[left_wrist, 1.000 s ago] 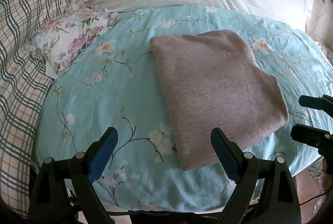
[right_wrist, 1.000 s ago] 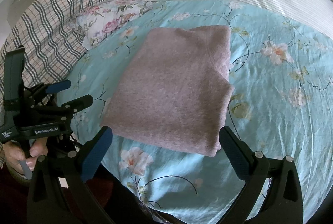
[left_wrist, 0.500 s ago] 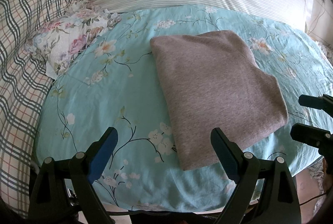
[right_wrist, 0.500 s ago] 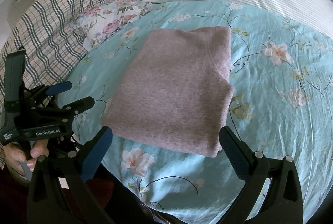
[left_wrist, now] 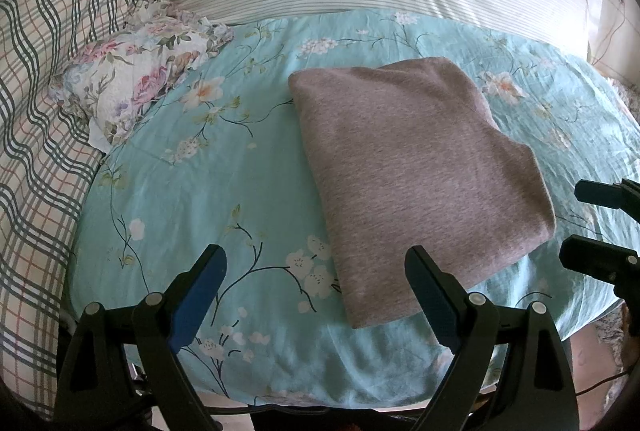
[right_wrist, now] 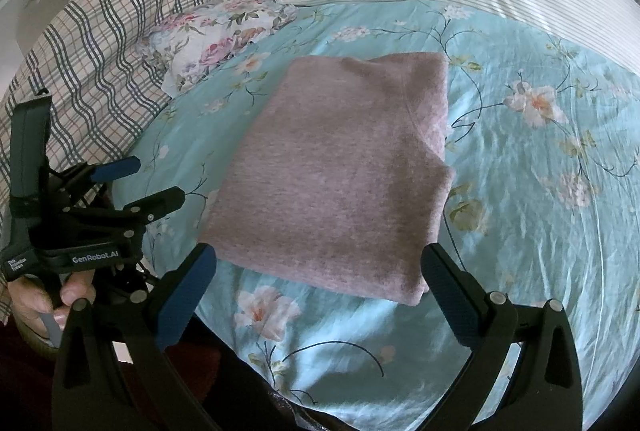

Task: Fold small clothes

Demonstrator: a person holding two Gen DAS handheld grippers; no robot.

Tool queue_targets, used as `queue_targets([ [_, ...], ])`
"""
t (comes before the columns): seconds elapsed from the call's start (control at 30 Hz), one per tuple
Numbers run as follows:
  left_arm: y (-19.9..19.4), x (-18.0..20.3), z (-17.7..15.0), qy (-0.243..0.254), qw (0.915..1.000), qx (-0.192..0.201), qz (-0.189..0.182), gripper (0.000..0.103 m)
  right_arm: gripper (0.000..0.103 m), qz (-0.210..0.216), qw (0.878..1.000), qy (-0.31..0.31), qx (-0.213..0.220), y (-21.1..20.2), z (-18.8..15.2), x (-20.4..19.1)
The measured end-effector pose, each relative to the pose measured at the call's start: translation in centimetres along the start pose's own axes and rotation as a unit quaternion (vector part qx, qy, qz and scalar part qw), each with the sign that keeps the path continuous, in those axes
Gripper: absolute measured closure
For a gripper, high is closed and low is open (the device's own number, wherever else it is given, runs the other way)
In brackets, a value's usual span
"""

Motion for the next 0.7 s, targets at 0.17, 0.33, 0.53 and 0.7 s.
queue_targets([
  [0.17,0.02,-0.11,-0.06,0.0,1.0,0.0,0.001,0.012,0.001,0.001,1.0,0.0,0.0,-0.03,0.01,-0.06],
  [0.33,0.1,-0.21,-0.03,0.0,1.0,0.0,0.003,0.012,0.001,0.001,1.0,0.0,0.0,-0.03,0.11,-0.18],
  [0.53,0.21,-0.28,0.08,0.002,1.0,0.0,0.004,0.012,0.001,0.001,1.0,0.0,0.0,-0.01,0.18,-0.2],
  [0.7,0.2,-0.21,0.08,0.002,1.0,-0.001,0.003,0.012,0.001,0.0,1.0,-0.001,0.0,0.0,0.3,-0.18],
])
Point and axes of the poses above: each gripper's, at about its wrist camera, not at the fingertips, and y roughly the way its jaws point, x to its right, z to its top, the point moved 10 cm from there along y, roughly the way its jaws point, and after that the axes turned 12 degrees about y, right-handed, at the moved point
